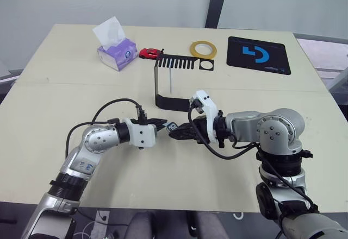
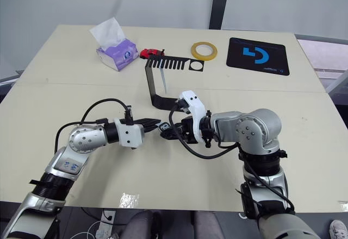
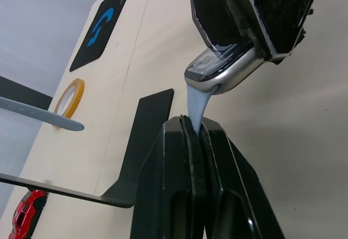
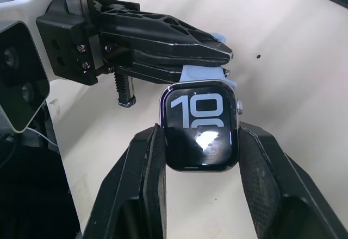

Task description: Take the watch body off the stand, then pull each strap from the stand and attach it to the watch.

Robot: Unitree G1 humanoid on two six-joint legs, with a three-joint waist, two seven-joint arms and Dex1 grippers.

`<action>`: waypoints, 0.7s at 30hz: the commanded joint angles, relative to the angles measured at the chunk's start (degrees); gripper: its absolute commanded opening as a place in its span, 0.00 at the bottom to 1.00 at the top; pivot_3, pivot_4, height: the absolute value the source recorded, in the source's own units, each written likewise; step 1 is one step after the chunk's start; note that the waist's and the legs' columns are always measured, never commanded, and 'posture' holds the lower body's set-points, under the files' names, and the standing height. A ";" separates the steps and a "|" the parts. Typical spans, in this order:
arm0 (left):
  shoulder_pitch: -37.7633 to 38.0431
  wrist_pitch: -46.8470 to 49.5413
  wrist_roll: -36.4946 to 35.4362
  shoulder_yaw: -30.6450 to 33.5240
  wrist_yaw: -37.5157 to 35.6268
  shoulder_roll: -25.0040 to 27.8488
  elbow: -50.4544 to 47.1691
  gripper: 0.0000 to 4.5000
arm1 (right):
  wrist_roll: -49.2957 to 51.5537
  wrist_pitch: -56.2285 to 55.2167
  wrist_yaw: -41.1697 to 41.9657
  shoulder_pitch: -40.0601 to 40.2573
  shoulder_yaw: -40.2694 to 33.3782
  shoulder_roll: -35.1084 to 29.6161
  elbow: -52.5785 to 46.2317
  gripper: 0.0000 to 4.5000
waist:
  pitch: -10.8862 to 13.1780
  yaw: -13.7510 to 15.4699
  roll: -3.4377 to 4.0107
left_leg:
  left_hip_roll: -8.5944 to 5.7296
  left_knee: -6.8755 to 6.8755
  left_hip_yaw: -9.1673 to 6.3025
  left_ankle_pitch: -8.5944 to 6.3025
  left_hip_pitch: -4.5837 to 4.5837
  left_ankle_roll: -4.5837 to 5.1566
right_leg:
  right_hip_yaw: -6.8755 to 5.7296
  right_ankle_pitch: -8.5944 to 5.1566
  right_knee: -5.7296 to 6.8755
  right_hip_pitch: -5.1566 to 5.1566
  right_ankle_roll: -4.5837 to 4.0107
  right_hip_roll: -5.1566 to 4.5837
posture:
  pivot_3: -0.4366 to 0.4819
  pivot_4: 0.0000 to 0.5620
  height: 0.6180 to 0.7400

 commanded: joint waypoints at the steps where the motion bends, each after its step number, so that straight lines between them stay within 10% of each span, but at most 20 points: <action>1: -1.06 -1.09 -1.23 0.56 0.16 -0.05 -0.72 0.02 | 1.05 0.29 0.07 -0.36 -0.94 0.26 -2.46 0.34 | 0.00 0.00 0.00 | 0.00 0.00 0.00 0.00 0.00 0.00 | 0.00 0.00 0.00 0.00 0.00 0.00 | 0.48 0.27 0.98; 21: -0.77 -1.62 -2.19 0.78 -0.07 -0.05 -1.69 0.02 | 0.22 -0.05 0.86 -0.14 -0.59 -1.05 -1.80 0.34 | 0.00 0.00 0.00 | 0.00 -0.01 0.00 0.00 0.00 0.00 | 0.00 0.00 -0.02 0.00 0.00 0.00 | 0.48 0.27 0.98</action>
